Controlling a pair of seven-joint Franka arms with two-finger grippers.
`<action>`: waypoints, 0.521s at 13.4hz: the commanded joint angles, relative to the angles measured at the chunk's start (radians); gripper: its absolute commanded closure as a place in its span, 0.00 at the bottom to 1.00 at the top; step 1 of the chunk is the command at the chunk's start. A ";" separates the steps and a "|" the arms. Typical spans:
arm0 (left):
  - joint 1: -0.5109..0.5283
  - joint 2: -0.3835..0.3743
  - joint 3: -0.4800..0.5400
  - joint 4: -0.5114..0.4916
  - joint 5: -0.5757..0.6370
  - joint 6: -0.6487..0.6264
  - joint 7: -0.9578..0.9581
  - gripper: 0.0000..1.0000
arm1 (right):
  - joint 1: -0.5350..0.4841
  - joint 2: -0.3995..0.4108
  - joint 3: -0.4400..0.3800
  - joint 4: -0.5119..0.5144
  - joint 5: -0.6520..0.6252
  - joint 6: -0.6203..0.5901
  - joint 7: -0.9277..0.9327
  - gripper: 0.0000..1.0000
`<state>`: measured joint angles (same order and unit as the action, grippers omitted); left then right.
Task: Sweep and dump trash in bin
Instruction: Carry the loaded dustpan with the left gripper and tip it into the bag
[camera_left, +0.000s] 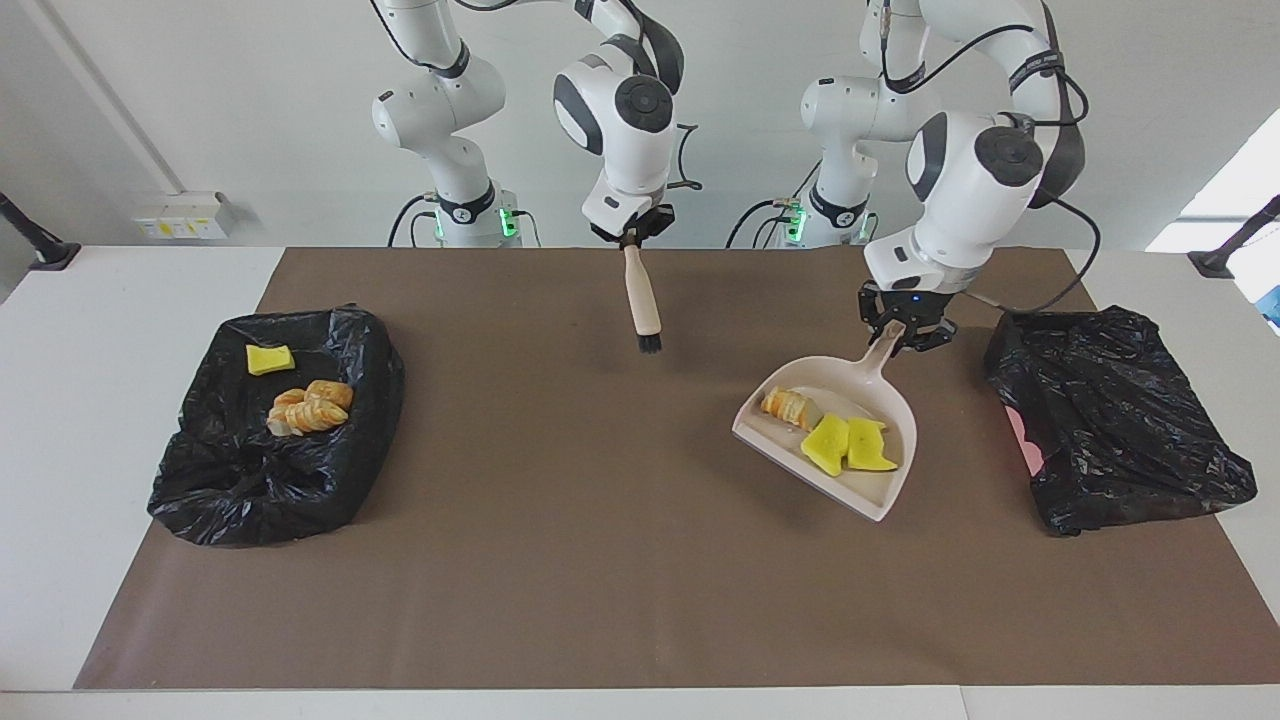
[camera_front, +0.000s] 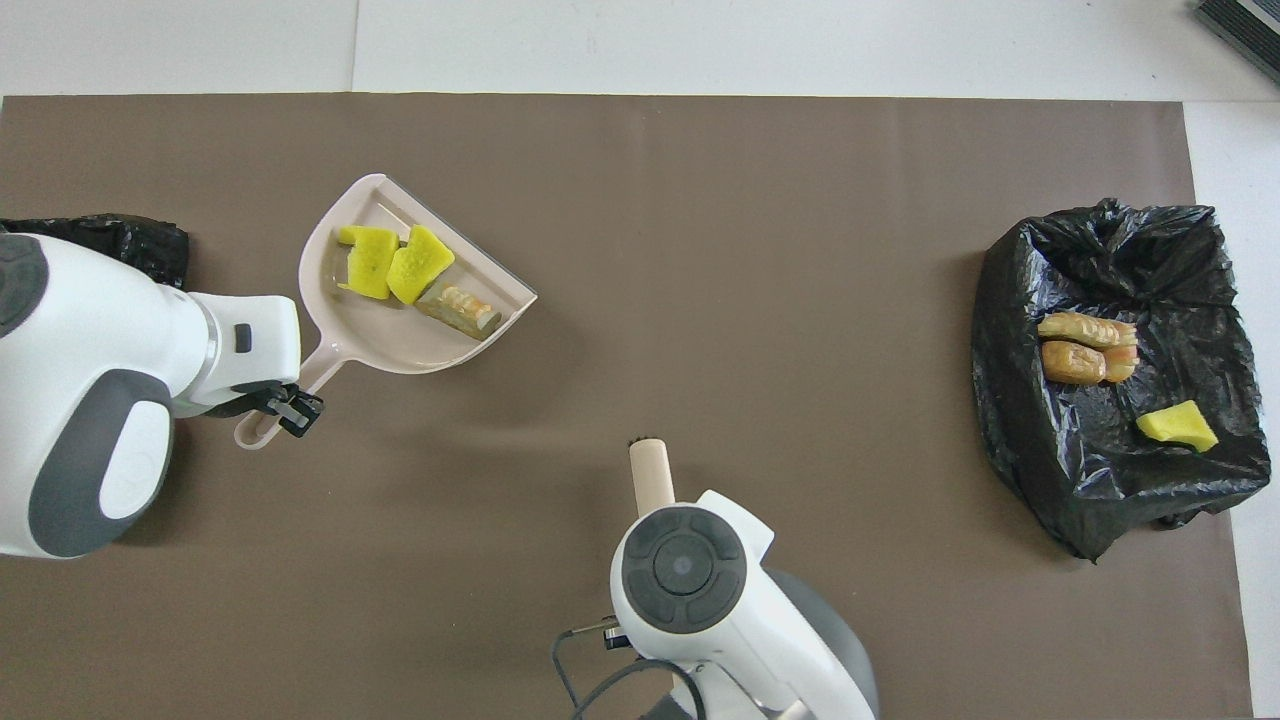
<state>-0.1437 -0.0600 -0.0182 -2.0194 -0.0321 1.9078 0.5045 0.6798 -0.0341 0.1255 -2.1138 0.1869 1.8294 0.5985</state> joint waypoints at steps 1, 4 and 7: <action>0.113 -0.001 -0.008 0.083 -0.009 -0.128 0.063 1.00 | 0.075 0.055 0.003 -0.017 -0.004 0.092 0.123 1.00; 0.261 0.008 -0.008 0.155 0.001 -0.225 0.201 1.00 | 0.151 0.146 0.003 -0.017 -0.004 0.186 0.225 1.00; 0.399 0.029 -0.008 0.220 0.017 -0.283 0.218 1.00 | 0.158 0.177 0.005 -0.018 0.029 0.198 0.227 1.00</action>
<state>0.1837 -0.0595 -0.0120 -1.8605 -0.0231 1.6697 0.7043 0.8430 0.1355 0.1295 -2.1355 0.1917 2.0209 0.8140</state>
